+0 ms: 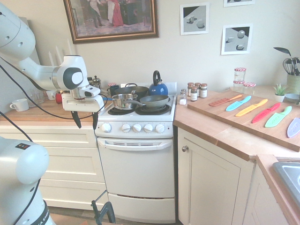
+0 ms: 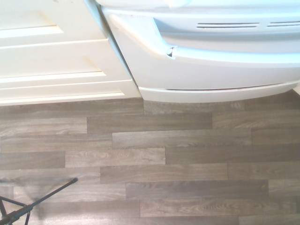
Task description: Open the oven
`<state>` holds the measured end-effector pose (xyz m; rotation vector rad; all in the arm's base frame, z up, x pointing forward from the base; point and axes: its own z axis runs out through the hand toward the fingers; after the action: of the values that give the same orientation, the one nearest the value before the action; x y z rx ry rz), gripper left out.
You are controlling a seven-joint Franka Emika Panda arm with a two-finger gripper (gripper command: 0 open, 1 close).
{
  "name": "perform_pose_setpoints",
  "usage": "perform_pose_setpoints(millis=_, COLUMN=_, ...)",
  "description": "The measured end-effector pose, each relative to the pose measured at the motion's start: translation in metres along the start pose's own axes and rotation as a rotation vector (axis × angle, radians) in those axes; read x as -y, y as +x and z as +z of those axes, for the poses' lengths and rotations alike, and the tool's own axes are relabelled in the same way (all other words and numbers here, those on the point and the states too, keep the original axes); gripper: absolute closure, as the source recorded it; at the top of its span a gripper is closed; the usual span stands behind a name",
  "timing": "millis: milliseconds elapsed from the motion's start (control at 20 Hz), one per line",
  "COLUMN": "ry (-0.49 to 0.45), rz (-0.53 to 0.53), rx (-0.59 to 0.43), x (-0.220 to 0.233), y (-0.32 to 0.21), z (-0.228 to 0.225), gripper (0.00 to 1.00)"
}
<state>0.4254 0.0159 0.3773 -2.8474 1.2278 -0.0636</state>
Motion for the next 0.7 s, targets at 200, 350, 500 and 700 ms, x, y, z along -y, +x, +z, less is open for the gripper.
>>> perform_pose_setpoints(millis=200, ry=-0.02, rz=0.016, rx=-0.019, x=-0.007, y=0.005, z=0.006, gripper=0.0)
perform_pose_setpoints(millis=350, ry=-0.053, rz=0.068, rx=-0.077, x=-0.02, y=0.02, z=0.034, gripper=0.0)
perform_pose_setpoints(millis=500, ry=-0.056, rz=0.104, rx=-0.12, x=-0.033, y=0.035, z=0.093, gripper=0.0)
perform_pose_setpoints(millis=700, ry=-0.014, rz=0.12, rx=-0.117, x=-0.042, y=0.054, z=0.168, gripper=0.0)
